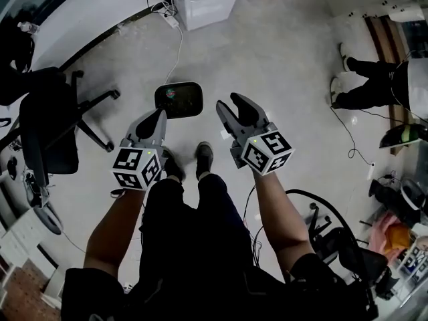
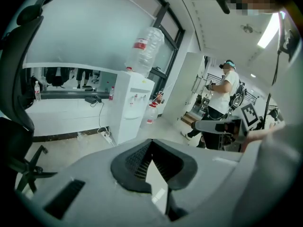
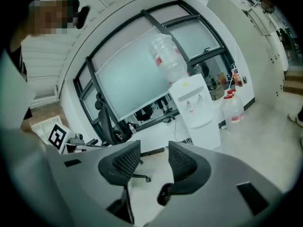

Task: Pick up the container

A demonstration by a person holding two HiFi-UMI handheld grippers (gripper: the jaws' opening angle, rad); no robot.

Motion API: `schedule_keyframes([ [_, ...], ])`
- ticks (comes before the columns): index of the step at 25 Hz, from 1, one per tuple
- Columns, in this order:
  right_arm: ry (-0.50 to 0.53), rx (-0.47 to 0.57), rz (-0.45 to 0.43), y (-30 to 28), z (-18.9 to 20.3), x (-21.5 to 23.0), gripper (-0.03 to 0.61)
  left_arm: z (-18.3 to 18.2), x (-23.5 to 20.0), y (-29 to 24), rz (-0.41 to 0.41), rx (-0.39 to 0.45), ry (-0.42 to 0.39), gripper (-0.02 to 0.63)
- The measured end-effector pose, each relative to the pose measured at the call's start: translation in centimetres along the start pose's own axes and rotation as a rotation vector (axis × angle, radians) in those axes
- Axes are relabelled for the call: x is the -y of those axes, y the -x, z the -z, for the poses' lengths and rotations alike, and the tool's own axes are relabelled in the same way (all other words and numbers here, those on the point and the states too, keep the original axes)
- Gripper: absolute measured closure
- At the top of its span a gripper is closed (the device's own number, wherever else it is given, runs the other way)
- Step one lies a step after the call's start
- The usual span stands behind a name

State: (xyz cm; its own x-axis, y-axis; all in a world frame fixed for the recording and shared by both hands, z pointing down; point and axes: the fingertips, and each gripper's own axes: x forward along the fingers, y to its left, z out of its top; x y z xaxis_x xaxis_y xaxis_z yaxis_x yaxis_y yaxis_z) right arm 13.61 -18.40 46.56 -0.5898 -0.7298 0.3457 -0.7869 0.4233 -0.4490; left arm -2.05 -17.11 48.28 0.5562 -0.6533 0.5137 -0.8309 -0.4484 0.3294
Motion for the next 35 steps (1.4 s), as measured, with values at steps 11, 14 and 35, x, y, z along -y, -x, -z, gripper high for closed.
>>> schedule_keyframes([
  [11, -0.023, -0.062, 0.124, -4.3, 10.5, 7.1, 0.43, 8.3, -4.7, -6.4, 0.019, -0.053, 0.005, 0.604],
  [14, -0.017, -0.088, 0.136, -6.1, 13.8, 9.2, 0.43, 10.7, -5.5, -9.2, 0.014, -0.071, 0.001, 0.604],
  [35, -0.159, -0.184, 0.243, -11.9, 35.5, 22.9, 0.433, 26.7, -8.1, -22.5, 0.032, -0.218, -0.053, 0.604],
])
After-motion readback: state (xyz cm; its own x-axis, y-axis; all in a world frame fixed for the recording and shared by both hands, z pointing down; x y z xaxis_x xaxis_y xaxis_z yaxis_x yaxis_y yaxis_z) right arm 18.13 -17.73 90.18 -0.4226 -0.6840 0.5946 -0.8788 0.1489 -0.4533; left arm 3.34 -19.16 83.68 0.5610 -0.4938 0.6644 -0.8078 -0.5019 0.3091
